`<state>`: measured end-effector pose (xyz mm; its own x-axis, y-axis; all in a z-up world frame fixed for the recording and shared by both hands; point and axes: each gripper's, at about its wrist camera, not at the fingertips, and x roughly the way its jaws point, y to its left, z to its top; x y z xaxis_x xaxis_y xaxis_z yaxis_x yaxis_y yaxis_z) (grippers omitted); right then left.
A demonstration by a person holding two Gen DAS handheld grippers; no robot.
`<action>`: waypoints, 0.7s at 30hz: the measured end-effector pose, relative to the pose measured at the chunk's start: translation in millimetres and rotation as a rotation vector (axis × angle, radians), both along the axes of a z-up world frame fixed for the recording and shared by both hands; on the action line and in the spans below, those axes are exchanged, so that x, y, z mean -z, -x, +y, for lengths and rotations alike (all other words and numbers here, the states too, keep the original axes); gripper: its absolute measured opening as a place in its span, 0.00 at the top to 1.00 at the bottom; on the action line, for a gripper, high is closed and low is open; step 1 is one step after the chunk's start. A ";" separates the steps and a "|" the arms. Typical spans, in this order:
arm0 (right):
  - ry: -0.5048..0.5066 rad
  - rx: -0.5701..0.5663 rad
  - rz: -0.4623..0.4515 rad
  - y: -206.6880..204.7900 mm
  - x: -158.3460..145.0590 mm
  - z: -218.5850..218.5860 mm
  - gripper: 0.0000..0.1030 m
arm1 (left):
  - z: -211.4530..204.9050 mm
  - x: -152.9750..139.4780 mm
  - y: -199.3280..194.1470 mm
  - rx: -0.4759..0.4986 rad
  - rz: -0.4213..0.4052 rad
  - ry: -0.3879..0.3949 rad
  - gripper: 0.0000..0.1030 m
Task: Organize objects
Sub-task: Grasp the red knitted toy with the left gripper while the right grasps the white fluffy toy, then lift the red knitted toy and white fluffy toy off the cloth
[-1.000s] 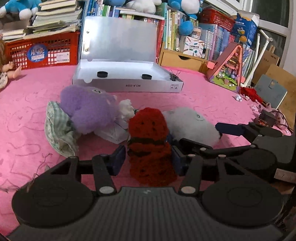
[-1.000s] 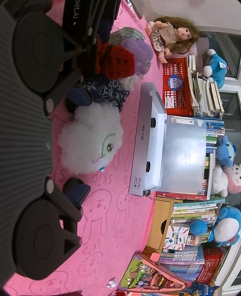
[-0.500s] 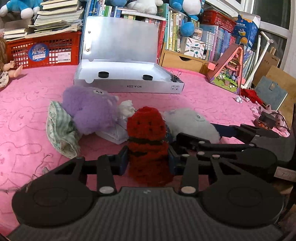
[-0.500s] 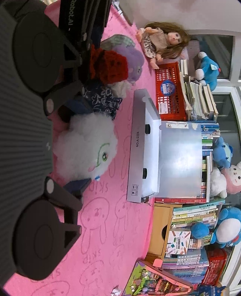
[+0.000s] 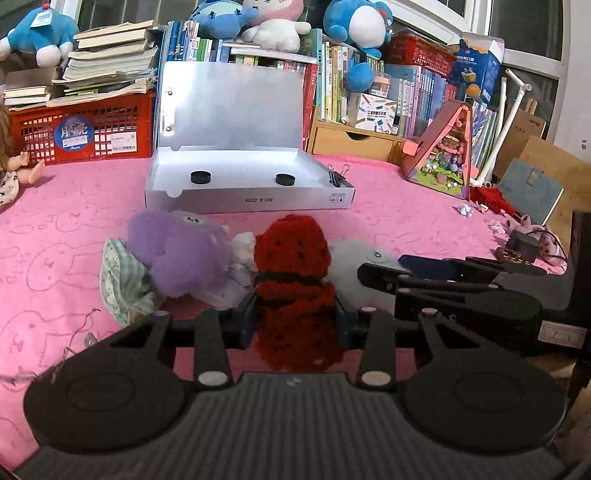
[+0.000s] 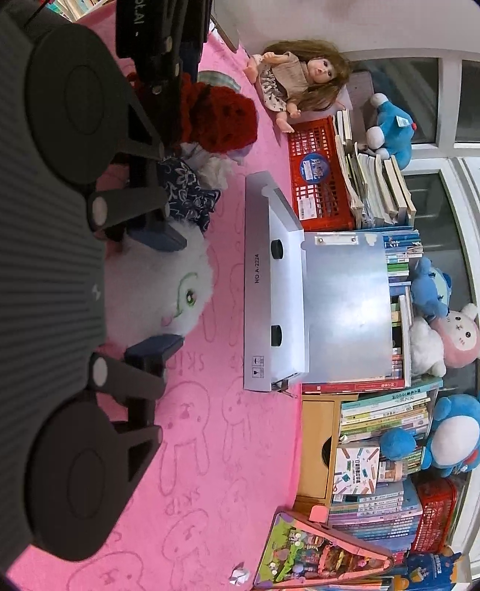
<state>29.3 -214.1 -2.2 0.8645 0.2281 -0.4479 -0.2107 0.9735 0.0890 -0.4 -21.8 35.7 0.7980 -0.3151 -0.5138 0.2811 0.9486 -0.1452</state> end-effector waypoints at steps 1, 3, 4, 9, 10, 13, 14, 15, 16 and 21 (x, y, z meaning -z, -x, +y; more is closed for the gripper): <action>0.002 -0.001 0.003 -0.1 0.8 0.4 0.32 | 0.7 0.7 -0.1 -0.004 0.003 -0.002 0.55; 0.001 -0.006 0.010 -0.3 2.8 1.5 0.28 | 2.0 2.4 -0.6 -0.012 0.009 -0.005 0.55; 0.003 -0.006 0.014 -0.9 3.8 2.2 0.27 | 3.1 3.6 -0.4 -0.018 0.013 -0.006 0.55; 0.007 0.007 0.030 -6.4 10.4 3.1 0.16 | 8.8 9.2 -2.4 -0.043 0.027 -0.016 0.55; 0.004 0.010 0.035 -8.2 11.9 2.7 0.16 | 9.7 11.1 -3.3 -0.049 0.032 -0.020 0.55; 0.000 0.005 0.046 -12.0 14.9 4.1 0.15 | 11.1 16.7 -7.3 -0.056 0.053 -0.018 0.55; 0.009 0.000 0.047 -12.3 15.9 6.2 0.14 | 11.0 18.3 -8.4 -0.057 0.057 -0.015 0.55; 0.024 -0.005 0.046 -12.3 17.4 8.9 0.14 | 10.8 19.7 -9.0 -0.057 0.057 -0.015 0.55; 0.041 -0.009 0.044 -12.0 18.6 11.8 0.14 | 10.1 21.3 -9.4 -0.057 0.056 -0.017 0.54; 0.049 -0.009 0.046 -13.3 19.4 14.1 0.15 | 6.9 27.4 -12.9 -0.053 0.062 -0.025 0.54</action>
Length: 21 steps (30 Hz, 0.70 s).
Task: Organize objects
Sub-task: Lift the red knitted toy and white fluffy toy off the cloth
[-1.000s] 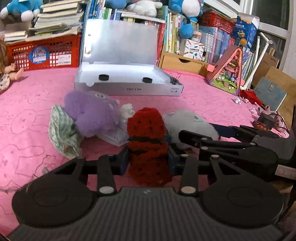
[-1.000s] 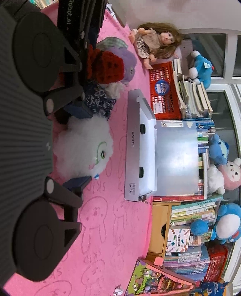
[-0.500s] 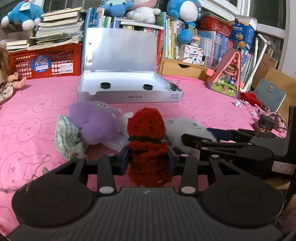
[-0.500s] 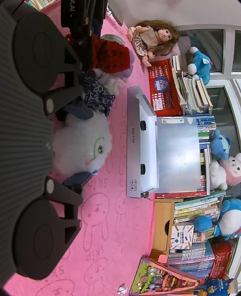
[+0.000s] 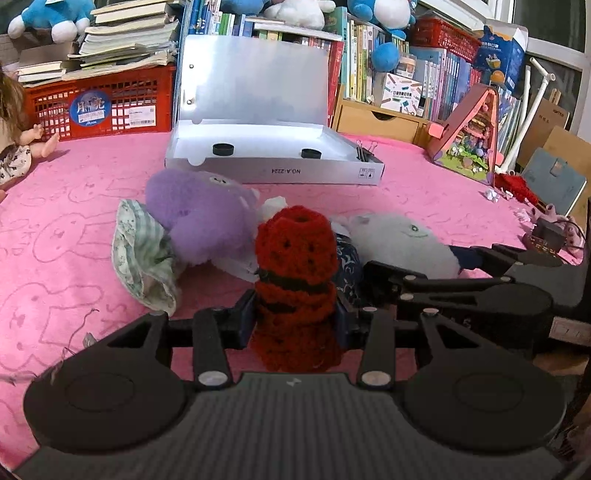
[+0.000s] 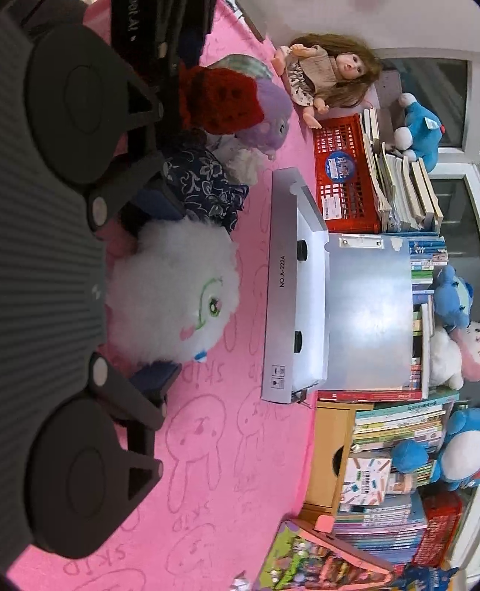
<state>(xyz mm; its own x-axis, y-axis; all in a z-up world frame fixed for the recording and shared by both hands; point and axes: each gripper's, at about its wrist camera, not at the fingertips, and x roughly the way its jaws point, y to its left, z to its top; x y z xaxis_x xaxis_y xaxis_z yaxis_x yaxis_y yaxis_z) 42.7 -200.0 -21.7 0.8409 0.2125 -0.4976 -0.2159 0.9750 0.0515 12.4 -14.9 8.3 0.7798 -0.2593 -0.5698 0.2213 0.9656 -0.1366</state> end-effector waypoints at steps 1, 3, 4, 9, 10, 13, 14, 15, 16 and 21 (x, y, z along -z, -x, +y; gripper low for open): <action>-0.012 0.001 0.008 -0.8 0.1 -1.7 0.15 | -0.6 1.9 -1.0 0.001 0.005 0.000 0.54; -0.037 0.003 0.022 -2.0 0.8 -5.6 0.17 | -1.5 5.2 -2.7 -0.001 0.012 0.001 0.54; -0.049 0.003 0.023 -1.5 1.0 -7.1 0.19 | -1.8 5.9 -3.0 -0.002 0.008 0.000 0.54; -0.083 -0.002 0.009 3.7 -1.8 -7.5 0.33 | -4.1 2.5 -0.6 -0.001 -0.011 -0.011 0.56; -0.089 0.001 0.000 5.2 -3.0 -7.9 0.34 | -4.5 0.9 0.5 -0.001 -0.018 -0.014 0.57; -0.111 0.019 -0.021 7.7 -9.8 -11.1 0.41 | -5.1 -6.5 3.6 0.004 -0.035 -0.006 0.57; -0.118 0.026 -0.028 8.1 -12.3 -12.8 0.50 | -5.0 -9.2 4.6 0.006 -0.042 -0.001 0.57; -0.124 0.040 -0.031 8.0 -14.9 -14.7 0.52 | -5.0 -12.4 6.0 0.008 -0.050 0.002 0.57; -0.131 0.048 -0.032 7.4 -17.0 -16.7 0.53 | -5.4 -15.9 7.4 0.011 -0.061 0.003 0.57; -0.135 0.067 -0.018 4.7 -16.6 -22.5 0.52 | -7.2 -25.9 11.5 0.019 -0.091 0.006 0.57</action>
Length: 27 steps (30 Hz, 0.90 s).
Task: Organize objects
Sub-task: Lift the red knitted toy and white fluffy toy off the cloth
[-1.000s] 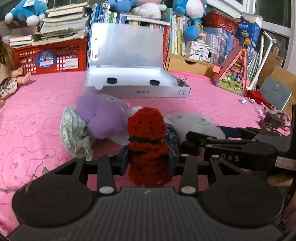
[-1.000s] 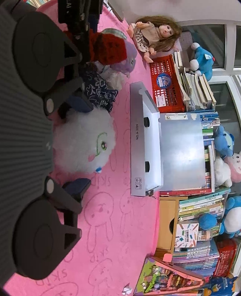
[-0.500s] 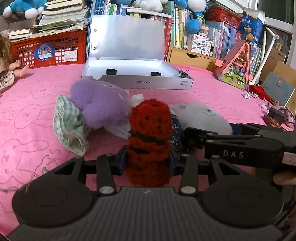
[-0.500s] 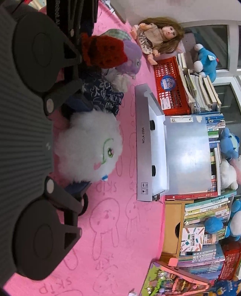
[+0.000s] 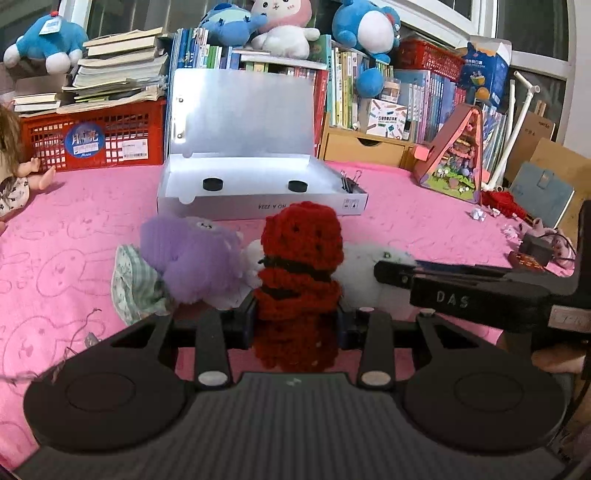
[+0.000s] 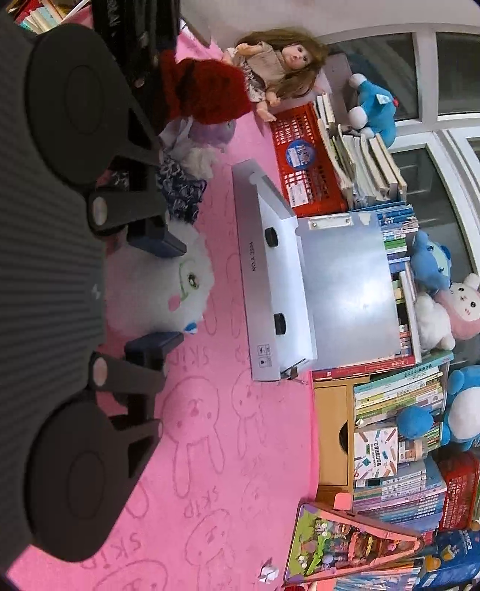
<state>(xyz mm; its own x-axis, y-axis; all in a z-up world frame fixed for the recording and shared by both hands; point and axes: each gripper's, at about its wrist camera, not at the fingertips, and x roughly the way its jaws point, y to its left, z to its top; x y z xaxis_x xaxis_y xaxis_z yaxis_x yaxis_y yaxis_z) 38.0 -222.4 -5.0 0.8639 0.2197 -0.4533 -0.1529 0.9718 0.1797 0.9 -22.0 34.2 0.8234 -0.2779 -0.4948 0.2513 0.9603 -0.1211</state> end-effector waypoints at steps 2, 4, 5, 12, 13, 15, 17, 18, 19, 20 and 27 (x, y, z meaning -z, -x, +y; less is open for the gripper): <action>-0.004 0.000 0.000 2.5 1.5 -0.7 0.52 | 0.2 -0.4 0.5 -0.003 0.001 0.001 0.57; -0.001 0.000 -0.003 5.4 1.8 -0.3 0.53 | 0.7 -0.2 1.2 -0.004 0.006 0.003 0.57; 0.001 0.000 -0.006 6.4 1.7 0.0 0.54 | 1.2 -0.3 1.3 -0.005 0.008 0.005 0.57; -0.011 0.011 -0.009 9.5 0.8 -2.9 0.56 | 2.8 -3.2 0.8 -0.008 -0.001 0.003 0.57; -0.010 0.012 -0.007 9.7 1.3 -3.1 0.55 | 3.0 -3.3 0.7 -0.009 -0.001 0.003 0.57; -0.003 0.009 -0.003 10.1 3.3 -2.8 0.52 | 3.9 -2.5 0.1 -0.010 0.002 0.004 0.57; 0.010 0.007 0.000 10.7 6.1 -1.2 0.48 | 4.1 -2.0 -0.5 -0.012 0.004 0.002 0.57; 0.019 0.002 0.005 10.8 7.8 0.2 0.43 | 4.3 -1.8 -0.4 -0.012 0.005 0.001 0.57; 0.028 -0.001 0.008 11.0 9.6 1.6 0.42 | 4.2 -1.5 -0.5 -0.012 0.006 0.000 0.57; 0.038 -0.002 0.011 11.1 11.3 3.4 0.39 | 4.1 -1.3 -0.4 -0.012 0.007 -0.001 0.57; 0.065 -0.012 0.022 10.0 17.2 8.8 0.33 | 4.5 -0.7 -1.2 -0.014 0.009 -0.005 0.57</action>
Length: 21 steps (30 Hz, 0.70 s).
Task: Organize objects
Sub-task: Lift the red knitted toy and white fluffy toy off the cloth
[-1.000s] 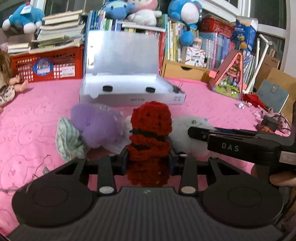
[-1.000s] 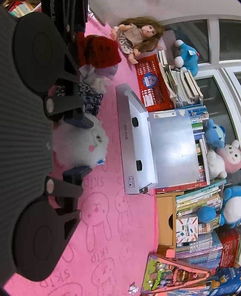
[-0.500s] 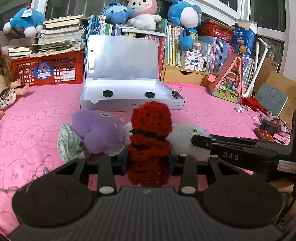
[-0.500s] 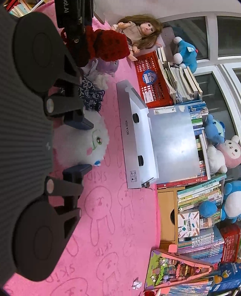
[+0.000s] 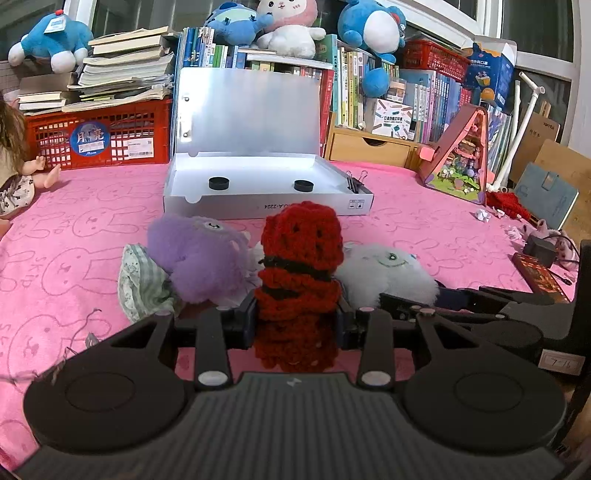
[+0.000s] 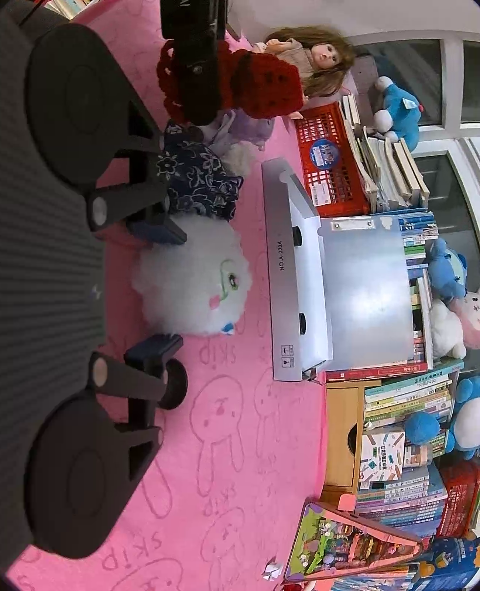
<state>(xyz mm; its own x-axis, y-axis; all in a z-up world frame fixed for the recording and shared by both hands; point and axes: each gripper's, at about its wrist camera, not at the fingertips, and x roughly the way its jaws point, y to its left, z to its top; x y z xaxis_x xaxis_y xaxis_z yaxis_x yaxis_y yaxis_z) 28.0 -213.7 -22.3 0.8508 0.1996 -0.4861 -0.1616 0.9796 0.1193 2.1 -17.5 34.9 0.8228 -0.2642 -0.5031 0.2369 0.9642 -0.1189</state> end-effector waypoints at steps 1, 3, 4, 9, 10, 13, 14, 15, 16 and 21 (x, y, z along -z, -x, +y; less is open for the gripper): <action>0.002 -0.002 0.000 -0.5 0.4 -0.1 0.32 | 0.0 0.0 0.0 0.000 -0.001 -0.001 0.57; 0.010 -0.003 -0.001 -2.5 0.2 0.6 0.32 | 0.0 0.0 0.0 0.000 0.000 -0.001 0.57; 0.010 -0.005 0.000 -3.9 -0.4 0.9 0.32 | 0.2 -0.3 -0.3 0.000 0.000 0.000 0.57; -0.012 -0.035 -0.016 -10.4 -7.0 3.9 0.27 | 0.3 -0.6 -0.8 0.001 -0.005 -0.006 0.57; -0.004 -0.043 -0.019 -13.4 -8.3 5.6 0.23 | 0.3 -0.7 -1.8 0.000 -0.005 -0.008 0.57; 0.049 -0.062 0.031 -25.6 -6.0 15.1 0.20 | 0.4 -1.1 -3.9 -0.004 -0.005 -0.007 0.57; 0.074 -0.057 0.040 -27.3 -4.0 18.8 0.28 | 0.3 -1.4 -4.3 -0.004 -0.006 -0.006 0.57; 0.076 -0.057 0.039 -27.1 -3.8 19.8 0.33 | 0.8 -1.3 -4.7 -0.006 -0.006 -0.006 0.57; 0.067 -0.054 0.036 -25.7 -4.0 19.7 0.34 | 0.6 -1.2 -5.5 -0.007 -0.006 -0.006 0.57; 0.011 -0.035 0.012 -19.2 -9.3 12.3 0.38 | 0.9 -3.1 -6.2 -0.008 -0.010 0.000 0.57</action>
<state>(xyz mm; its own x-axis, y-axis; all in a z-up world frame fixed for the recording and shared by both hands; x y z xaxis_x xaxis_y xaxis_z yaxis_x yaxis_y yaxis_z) 47.2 -201.4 -12.9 0.8375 0.2242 -0.4983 -0.1948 0.9745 0.1111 8.3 -16.6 38.1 0.8298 -0.2575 -0.4951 0.2304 0.9661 -0.1165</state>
